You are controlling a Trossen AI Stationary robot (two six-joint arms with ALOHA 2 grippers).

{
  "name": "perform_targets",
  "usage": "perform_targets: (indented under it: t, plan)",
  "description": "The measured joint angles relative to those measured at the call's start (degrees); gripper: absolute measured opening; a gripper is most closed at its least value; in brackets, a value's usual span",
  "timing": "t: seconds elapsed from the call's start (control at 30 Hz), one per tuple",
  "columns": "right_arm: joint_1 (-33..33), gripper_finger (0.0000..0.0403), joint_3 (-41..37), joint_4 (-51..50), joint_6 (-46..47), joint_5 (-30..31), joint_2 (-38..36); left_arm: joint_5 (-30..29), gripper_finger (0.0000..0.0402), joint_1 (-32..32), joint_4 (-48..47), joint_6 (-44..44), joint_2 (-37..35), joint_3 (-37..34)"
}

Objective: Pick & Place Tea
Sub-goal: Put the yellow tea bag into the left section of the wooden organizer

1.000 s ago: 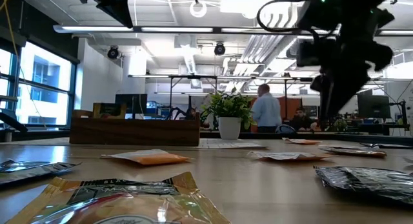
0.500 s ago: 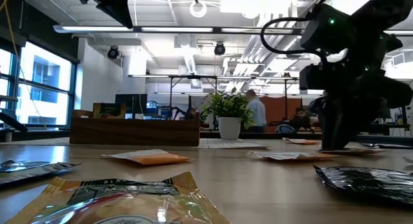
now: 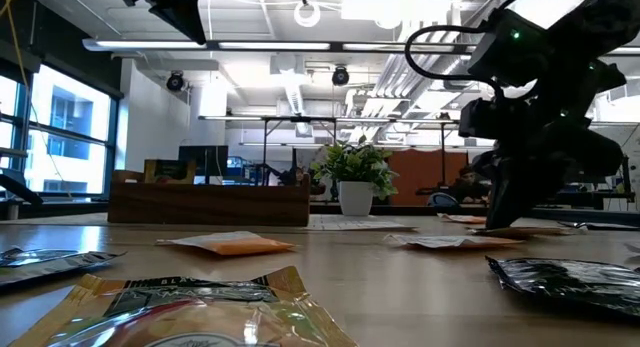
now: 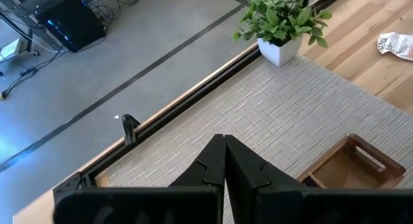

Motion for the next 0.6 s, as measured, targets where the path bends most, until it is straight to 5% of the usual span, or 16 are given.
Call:
perform_targets:
  t: [0.27,0.43,0.6]
  plan:
    - [0.2,0.0010,-0.1,12.2,-2.8,-1.7,0.7,1.2,0.0000,0.0,0.0,0.0,0.0,0.0]
    - [0.7,0.0005,2.6,31.1,-4.7,12.9,1.8,1.0,0.0000,0.0,0.0,0.1,0.0,0.0]
    - [1.7,0.0002,8.8,46.3,-19.5,22.7,9.3,0.9,0.0000,0.0,0.2,0.3,0.0,0.0]
